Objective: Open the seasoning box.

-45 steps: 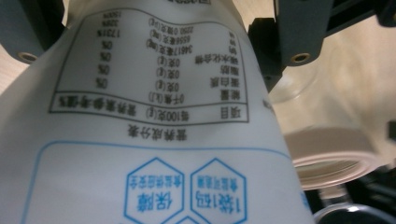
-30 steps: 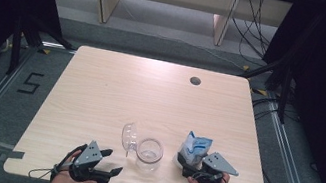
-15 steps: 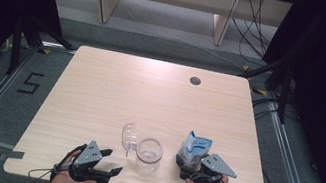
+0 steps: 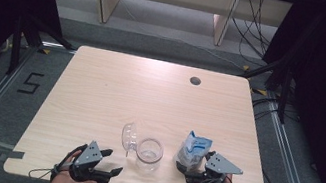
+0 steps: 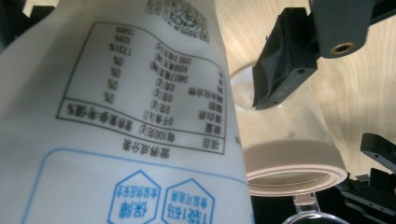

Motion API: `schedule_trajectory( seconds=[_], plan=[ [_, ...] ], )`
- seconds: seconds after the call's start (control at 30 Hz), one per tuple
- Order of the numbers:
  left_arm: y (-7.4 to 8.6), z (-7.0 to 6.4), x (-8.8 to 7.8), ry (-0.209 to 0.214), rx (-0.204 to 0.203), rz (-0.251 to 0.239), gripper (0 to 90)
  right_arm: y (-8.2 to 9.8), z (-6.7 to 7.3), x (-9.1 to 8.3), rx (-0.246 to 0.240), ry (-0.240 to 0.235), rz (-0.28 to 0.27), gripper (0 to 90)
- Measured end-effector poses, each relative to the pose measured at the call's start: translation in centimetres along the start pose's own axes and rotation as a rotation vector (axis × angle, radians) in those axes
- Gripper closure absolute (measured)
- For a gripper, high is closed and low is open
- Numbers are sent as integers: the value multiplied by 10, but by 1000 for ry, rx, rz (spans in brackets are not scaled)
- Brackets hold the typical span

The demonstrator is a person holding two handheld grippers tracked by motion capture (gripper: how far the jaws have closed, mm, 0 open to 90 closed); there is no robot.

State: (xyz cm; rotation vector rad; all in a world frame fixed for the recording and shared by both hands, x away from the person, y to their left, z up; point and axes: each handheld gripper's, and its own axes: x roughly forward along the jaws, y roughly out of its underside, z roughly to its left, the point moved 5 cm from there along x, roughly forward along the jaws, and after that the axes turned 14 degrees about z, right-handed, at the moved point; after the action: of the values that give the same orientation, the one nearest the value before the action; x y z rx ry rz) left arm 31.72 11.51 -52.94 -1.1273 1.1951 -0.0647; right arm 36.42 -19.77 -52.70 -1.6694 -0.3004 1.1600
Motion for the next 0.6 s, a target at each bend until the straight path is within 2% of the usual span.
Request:
schedule_trajectory(
  seconds=[0.07,0.1,0.13,0.17,0.2,0.3,0.33,0.37,0.4,0.47,0.5,0.53,0.6],
  plan=[
    [0,0,0,-1,2,1,301,0,-3,3,-10,5,-17,183],
    [0,0,0,-1,2,1,301,0,-4,4,-9,-7,-18,182],
    [0,0,0,-1,2,1,301,0,-5,5,13,-7,-26,185],
    [0,0,0,-1,2,1,301,0,-5,5,13,-7,-26,185],
    [0,0,0,-1,1,0,301,0,-7,6,1,-30,-31,194],
    [1,1,-1,-11,15,16,301,0,-8,6,3,-21,-36,207],
    [1,1,-1,-11,16,15,301,0,-9,7,-15,-37,-33,214],
    [1,1,-1,-10,15,15,301,1,-6,6,26,-51,-15,238],
    [1,1,0,-10,14,15,301,-1,-11,8,-21,-37,-31,243],
    [1,1,0,-11,14,14,301,0,-10,9,-7,-51,-16,259],
    [1,1,0,-10,14,14,301,0,-10,9,-22,-65,-12,265],
    [1,1,0,-11,8,14,301,-1,-11,9,-26,-14,-6,269],
    [1,1,0,-10,9,15,301,-1,-11,9,-27,-20,-21,275]
  ],
)
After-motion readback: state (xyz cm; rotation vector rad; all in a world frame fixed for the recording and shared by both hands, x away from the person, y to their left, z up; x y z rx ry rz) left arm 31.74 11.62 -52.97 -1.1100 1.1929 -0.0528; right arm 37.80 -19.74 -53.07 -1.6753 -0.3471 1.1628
